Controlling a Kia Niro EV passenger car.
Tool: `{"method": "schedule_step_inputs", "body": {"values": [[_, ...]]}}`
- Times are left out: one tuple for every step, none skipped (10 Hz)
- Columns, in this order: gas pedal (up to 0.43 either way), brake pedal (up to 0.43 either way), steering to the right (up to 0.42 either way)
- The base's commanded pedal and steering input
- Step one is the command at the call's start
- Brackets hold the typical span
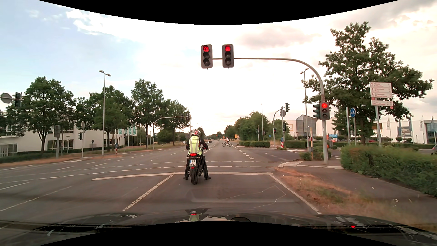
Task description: Follow the waypoints while adhering to traffic rules and regulations
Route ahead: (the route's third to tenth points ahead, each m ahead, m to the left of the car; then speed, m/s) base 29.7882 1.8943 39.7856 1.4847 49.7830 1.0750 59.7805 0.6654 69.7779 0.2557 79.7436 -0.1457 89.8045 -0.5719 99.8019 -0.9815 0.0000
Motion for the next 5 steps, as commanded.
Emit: {"method": "schedule_step_inputs", "body": {"values": [[0.0,0.207,-0.001],[0.0,0.207,-0.002],[0.0,0.207,-0.002],[0.0,0.207,-0.001],[0.0,0.207,-0.001]]}}
